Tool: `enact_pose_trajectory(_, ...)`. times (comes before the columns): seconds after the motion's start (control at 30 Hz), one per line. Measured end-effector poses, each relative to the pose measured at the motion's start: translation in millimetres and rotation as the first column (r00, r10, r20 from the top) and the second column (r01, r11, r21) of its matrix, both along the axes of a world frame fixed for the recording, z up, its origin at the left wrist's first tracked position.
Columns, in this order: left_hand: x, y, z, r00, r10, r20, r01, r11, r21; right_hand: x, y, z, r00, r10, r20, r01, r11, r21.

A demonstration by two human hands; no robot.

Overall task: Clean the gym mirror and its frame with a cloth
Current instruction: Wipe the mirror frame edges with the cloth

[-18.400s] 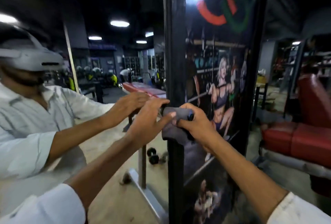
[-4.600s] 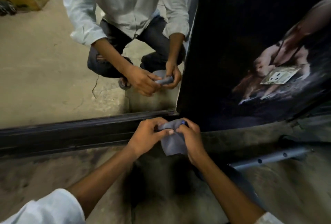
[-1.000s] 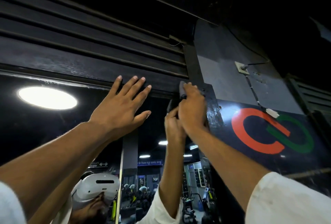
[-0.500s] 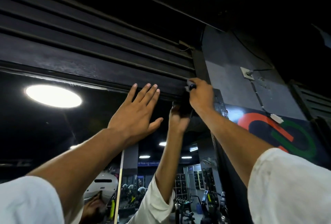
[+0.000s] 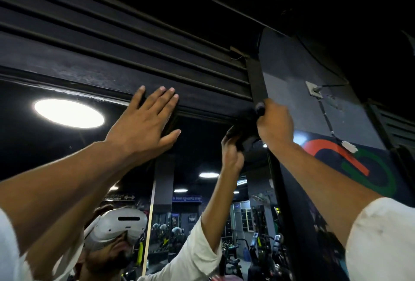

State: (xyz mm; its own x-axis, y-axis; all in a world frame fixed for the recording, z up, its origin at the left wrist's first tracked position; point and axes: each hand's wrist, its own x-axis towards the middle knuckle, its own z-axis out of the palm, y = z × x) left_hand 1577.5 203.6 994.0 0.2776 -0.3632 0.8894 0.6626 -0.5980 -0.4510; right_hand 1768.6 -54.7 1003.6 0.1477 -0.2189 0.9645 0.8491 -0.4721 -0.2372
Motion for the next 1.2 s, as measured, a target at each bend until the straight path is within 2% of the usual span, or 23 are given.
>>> enact_pose_trajectory(0.07,2,-1,0,1.0,0.002,0.003,-0.002,1.0,0.001,-5,22,-8,0.999,0.03,0.017,-0.03,1.0,0.0)
enact_pose_trajectory(0.2,1,1,0,1.0,0.011,0.011,-0.011,1.0,0.004,-29,63,-8,0.971,0.091,0.219,-0.083,0.996,-0.043)
enact_pose_trajectory(0.27,0,1,1,1.0,0.014,-0.006,-0.014,1.0,0.004,-37,61,-3,0.933,0.166,0.32,-0.145,0.986,-0.088)
enact_pose_trajectory(0.33,-1,0,0,1.0,0.007,-0.008,-0.007,1.0,0.001,-40,52,4,0.914,0.144,0.38,-0.123,0.989,-0.078)
enact_pose_trajectory(0.43,-1,0,-5,1.0,0.015,0.003,-0.015,1.0,0.002,-31,34,20,0.953,0.056,0.297,-0.064,0.998,0.019)
enact_pose_trajectory(0.53,-1,0,-7,1.0,0.016,0.007,-0.016,1.0,-0.005,-31,46,20,0.969,0.148,0.196,-0.16,0.986,0.046)
enact_pose_trajectory(0.67,-2,-2,-8,1.0,-0.006,-0.012,0.006,1.0,-0.018,-58,94,-8,0.897,0.247,0.367,-0.226,0.969,-0.1)
enact_pose_trajectory(0.77,-8,-2,-5,0.998,-0.023,-0.054,0.022,1.0,-0.008,-60,90,-11,0.882,0.215,0.419,-0.137,0.968,-0.208)
enact_pose_trajectory(0.83,-22,1,0,0.996,-0.012,-0.091,0.015,0.999,0.028,-49,74,-7,0.916,0.19,0.354,-0.152,0.98,-0.131)
enact_pose_trajectory(0.93,-54,22,8,0.997,-0.011,-0.082,0.014,0.999,0.035,-32,60,-7,0.958,0.229,0.172,-0.251,0.961,0.117)
enact_pose_trajectory(1.03,-75,43,7,0.998,-0.038,-0.052,0.04,0.999,0.033,-47,85,-12,0.967,0.243,0.077,-0.254,0.945,0.206)
enact_pose_trajectory(1.2,-77,42,6,0.993,-0.078,-0.092,0.078,0.997,0.004,-121,132,-15,0.922,0.251,0.295,-0.272,0.962,0.03)
